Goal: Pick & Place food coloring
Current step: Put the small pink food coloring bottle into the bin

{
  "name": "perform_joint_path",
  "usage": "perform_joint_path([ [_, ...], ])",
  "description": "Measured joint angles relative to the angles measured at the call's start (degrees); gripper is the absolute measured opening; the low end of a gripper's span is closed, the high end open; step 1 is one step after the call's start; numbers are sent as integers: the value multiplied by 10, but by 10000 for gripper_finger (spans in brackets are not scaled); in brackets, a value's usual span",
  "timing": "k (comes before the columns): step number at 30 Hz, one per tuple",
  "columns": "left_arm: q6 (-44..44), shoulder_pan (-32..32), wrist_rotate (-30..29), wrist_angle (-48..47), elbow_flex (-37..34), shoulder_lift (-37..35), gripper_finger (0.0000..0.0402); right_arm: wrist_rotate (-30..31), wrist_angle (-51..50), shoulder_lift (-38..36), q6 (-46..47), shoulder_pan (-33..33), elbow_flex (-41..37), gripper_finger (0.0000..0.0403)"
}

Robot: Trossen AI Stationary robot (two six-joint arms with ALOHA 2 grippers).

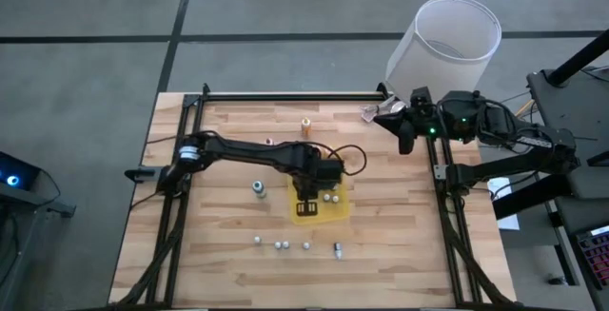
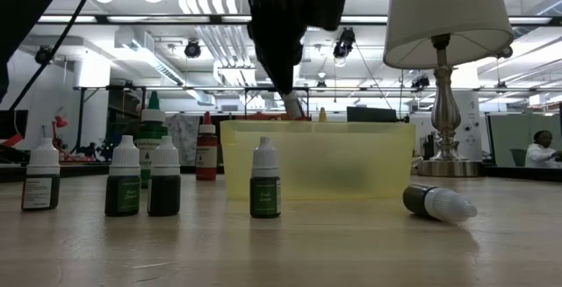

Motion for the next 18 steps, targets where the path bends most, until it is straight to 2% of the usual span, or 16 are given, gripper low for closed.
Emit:
perform_joint_path([
  [8, 0, -1, 0, 6, 1, 18, 30, -43, 0, -19, -2, 0, 0, 9],
  [18, -1, -1, -19, 5, 1, 18, 30, -46, 0, -72, -2, 0, 3, 9],
])
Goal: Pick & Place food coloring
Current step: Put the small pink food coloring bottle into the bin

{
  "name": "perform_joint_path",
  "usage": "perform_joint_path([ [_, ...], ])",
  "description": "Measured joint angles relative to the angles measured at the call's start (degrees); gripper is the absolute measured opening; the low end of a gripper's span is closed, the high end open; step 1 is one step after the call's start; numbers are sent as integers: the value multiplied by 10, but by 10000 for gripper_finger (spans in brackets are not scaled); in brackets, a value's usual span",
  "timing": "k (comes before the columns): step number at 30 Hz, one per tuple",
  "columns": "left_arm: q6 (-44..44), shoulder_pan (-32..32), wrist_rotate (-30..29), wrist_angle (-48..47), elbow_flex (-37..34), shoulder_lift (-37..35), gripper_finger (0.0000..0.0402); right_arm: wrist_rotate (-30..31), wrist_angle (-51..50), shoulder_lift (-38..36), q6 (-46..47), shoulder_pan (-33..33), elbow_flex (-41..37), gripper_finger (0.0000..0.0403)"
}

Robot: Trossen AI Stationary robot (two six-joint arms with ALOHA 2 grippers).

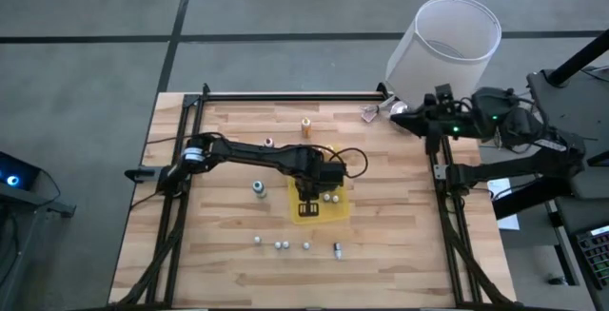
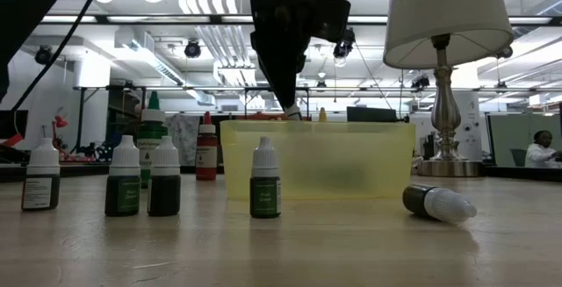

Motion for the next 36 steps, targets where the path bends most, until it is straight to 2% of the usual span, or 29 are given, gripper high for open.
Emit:
perform_joint_path([
  [8, 1, 1, 0, 20, 0, 0, 30, 0, 0, -22, -5, 0, 2, 9],
  [33, -1, 33, 1, 56, 3, 12, 30, 2, 0, -20, -31, 0, 1, 9],
  [36, -1, 33, 3, 30, 12, 16, 30, 1, -1, -20, -31, 0, 1, 9],
])
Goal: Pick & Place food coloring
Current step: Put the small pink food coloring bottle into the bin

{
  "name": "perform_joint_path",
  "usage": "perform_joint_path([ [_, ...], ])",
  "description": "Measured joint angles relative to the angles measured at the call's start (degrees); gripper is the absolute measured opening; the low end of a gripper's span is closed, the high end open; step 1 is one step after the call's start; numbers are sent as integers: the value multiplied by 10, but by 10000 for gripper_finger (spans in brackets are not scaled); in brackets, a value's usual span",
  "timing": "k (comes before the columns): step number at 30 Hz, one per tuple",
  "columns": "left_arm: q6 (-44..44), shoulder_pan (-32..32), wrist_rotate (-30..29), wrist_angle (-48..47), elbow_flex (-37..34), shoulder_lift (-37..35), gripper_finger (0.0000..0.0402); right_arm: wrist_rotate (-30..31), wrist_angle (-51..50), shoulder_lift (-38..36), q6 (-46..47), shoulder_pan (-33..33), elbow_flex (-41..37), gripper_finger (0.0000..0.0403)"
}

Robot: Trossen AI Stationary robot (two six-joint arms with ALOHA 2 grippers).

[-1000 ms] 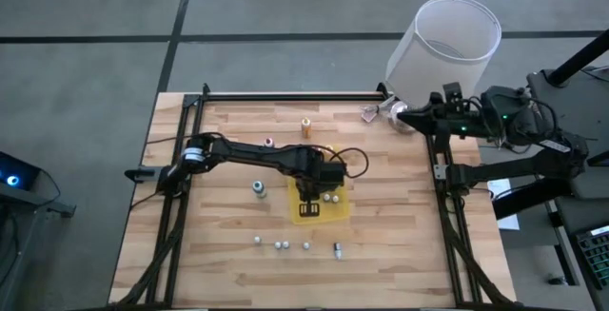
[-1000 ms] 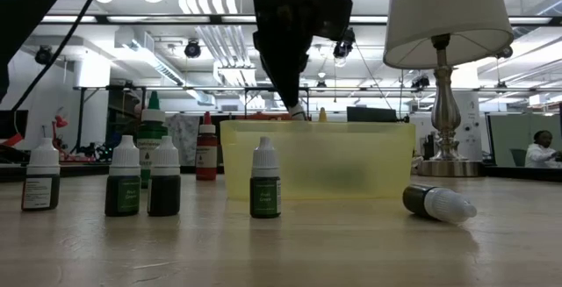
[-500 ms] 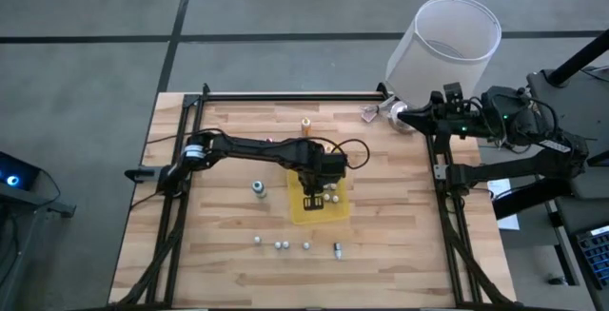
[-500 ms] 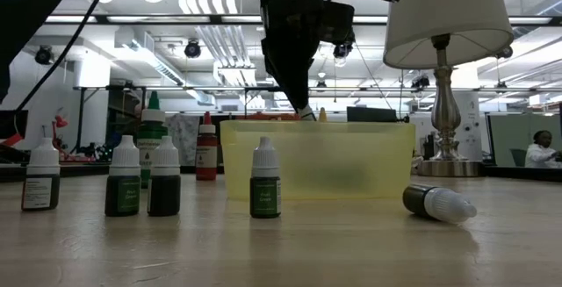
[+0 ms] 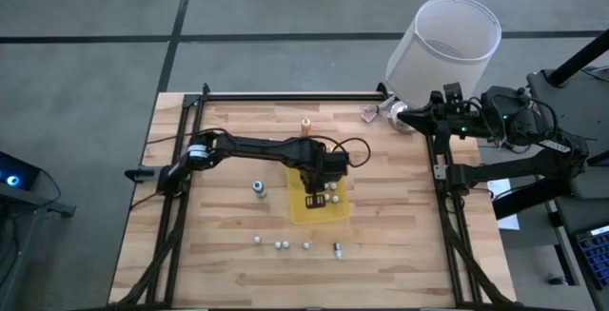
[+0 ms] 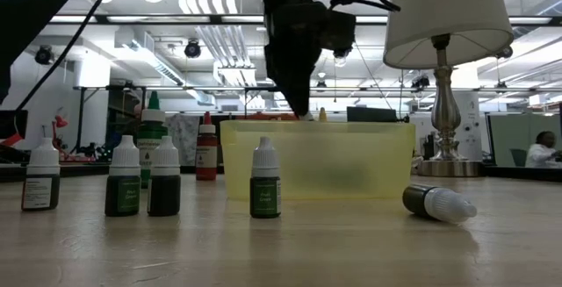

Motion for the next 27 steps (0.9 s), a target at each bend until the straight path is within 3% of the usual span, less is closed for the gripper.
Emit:
perform_joint_path([
  [27, -2, -1, 7, -11, -12, 10, 30, 0, -5, 0, -2, 0, 0, 9],
])
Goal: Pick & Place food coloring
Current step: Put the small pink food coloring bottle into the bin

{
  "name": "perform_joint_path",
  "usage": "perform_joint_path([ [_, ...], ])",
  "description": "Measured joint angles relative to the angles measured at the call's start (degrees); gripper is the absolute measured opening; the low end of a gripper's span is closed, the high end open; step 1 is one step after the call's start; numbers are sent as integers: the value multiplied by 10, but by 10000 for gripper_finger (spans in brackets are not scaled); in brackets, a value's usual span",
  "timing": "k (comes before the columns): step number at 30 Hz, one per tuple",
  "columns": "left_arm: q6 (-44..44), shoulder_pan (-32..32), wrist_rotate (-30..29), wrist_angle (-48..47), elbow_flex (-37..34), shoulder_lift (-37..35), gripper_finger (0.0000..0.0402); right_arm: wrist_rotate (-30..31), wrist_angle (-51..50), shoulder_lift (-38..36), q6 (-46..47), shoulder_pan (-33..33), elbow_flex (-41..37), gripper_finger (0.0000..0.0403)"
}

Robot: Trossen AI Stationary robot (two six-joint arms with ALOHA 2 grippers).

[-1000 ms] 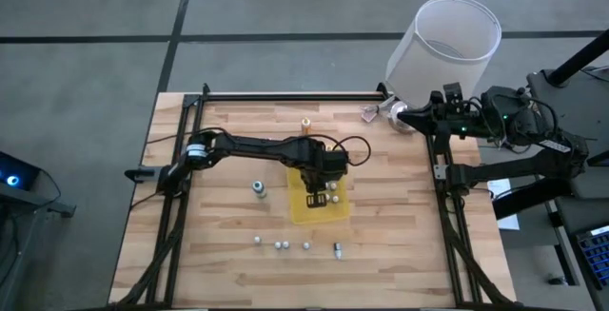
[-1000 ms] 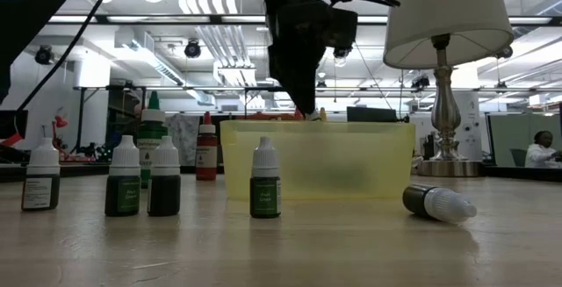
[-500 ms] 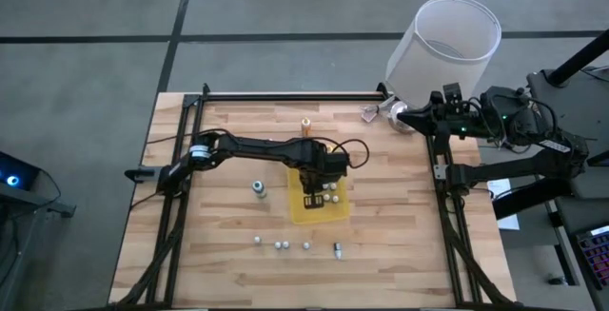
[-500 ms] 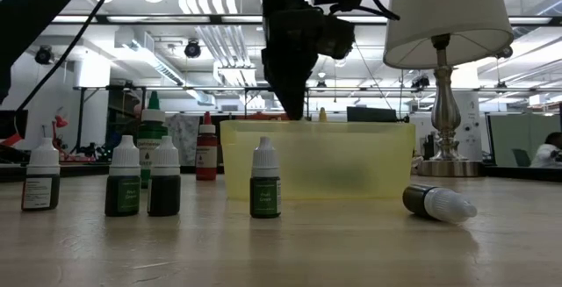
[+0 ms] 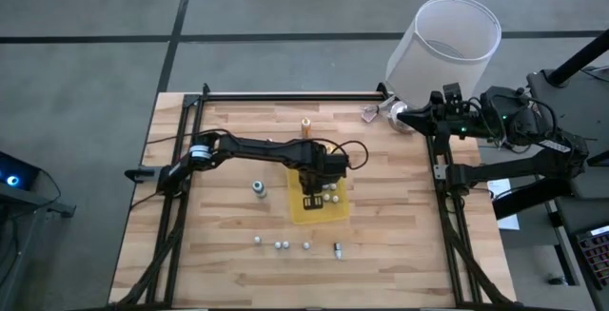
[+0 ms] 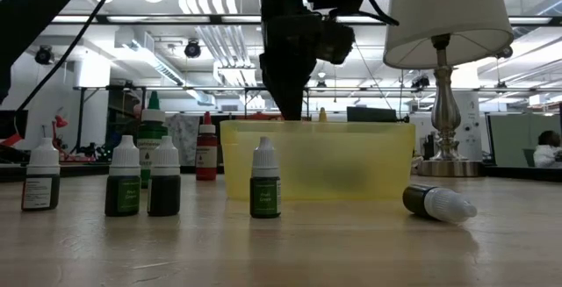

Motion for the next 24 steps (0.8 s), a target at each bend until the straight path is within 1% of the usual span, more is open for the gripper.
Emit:
perform_joint_path([
  [10, -14, -6, 14, 16, -30, 0, 30, 0, 0, 0, -2, 0, 0, 9],
  [16, -19, -19, 20, 36, -31, 0, 30, 0, 0, 0, -4, 0, 0, 9],
  [20, -29, -23, 26, 65, -31, 0, 30, 2, 0, 0, -4, 0, 0, 9],
  [24, -39, -23, 27, 70, -33, 0, 30, 3, 0, 0, -4, 0, 0, 9],
])
